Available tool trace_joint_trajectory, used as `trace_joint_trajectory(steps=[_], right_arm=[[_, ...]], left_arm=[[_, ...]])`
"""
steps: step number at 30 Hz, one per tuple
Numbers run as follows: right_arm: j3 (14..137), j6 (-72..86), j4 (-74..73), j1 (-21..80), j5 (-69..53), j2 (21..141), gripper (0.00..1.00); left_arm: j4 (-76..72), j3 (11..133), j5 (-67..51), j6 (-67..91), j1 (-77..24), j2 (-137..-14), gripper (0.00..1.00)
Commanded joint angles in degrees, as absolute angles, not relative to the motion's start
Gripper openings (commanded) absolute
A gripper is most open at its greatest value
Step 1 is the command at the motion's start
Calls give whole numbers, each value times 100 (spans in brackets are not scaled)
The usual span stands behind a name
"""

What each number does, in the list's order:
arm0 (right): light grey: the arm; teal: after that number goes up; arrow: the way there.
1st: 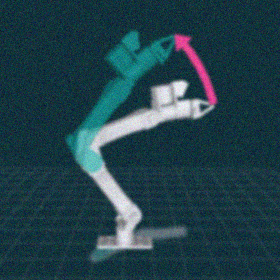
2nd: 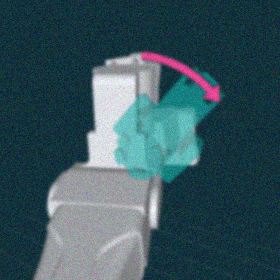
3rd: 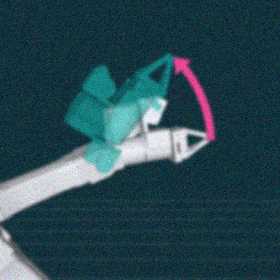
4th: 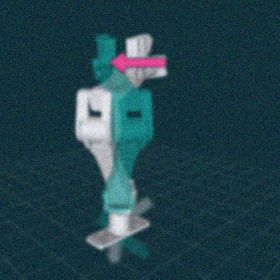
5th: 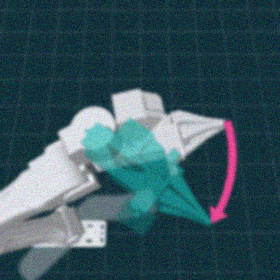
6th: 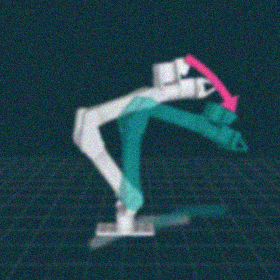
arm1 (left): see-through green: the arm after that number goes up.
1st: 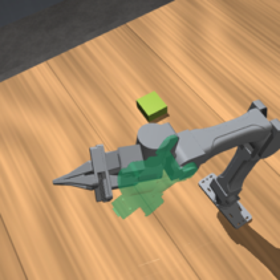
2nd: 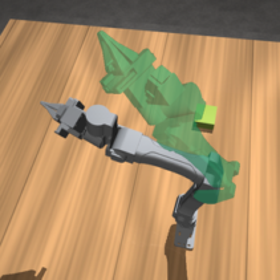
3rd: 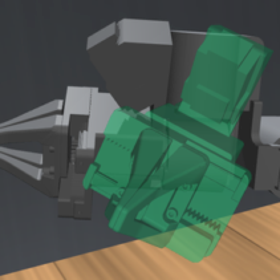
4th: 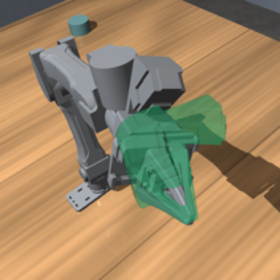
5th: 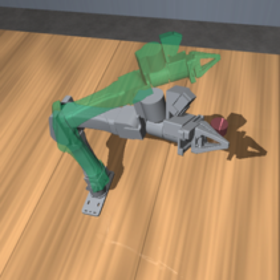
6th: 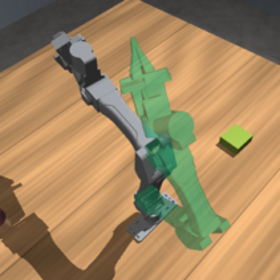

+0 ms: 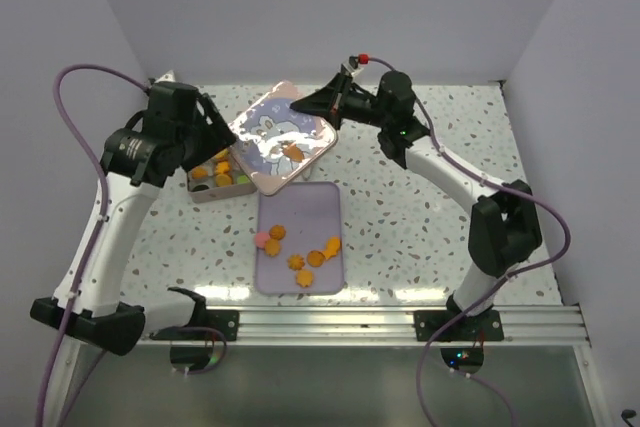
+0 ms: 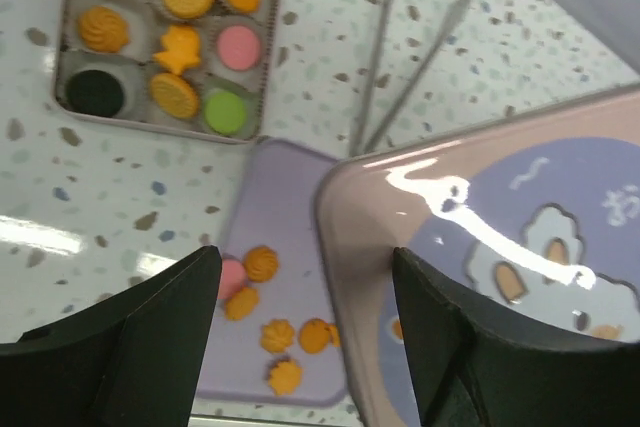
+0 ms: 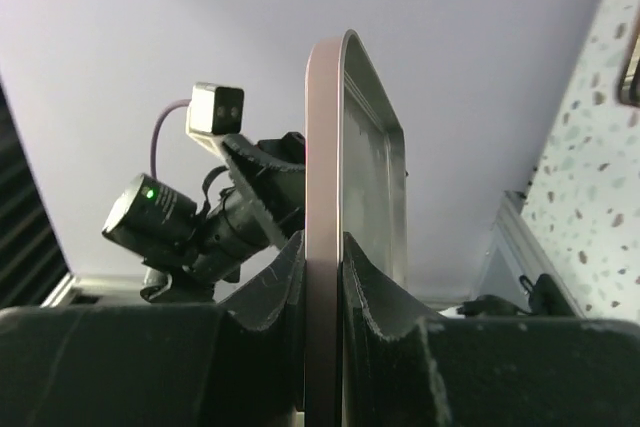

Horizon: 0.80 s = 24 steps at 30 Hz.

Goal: Pack the cookies

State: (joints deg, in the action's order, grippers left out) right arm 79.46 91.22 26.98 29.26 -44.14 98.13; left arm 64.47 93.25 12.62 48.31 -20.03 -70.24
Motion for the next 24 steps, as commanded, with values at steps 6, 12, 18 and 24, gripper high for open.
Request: trace_joint_trajectory(steps=[6,12,18,24], right_arm=[[8630,8816,2706,3216,-3061,11283,0],[9333,8885,3355,3585,-2295,12453,0],[9983,9676,5181,3814,-1495,13926,0],[11020,9817,5537,3920,-888,15062,0]], left_arm=[[5810,8622,544,3305,78,-7707,76],[4767,7806,361,3094,878,-8173,77],[3850,7067,404,3006,1239,-8621,78],[3279,7031,44,2909,1687,-9482,75]])
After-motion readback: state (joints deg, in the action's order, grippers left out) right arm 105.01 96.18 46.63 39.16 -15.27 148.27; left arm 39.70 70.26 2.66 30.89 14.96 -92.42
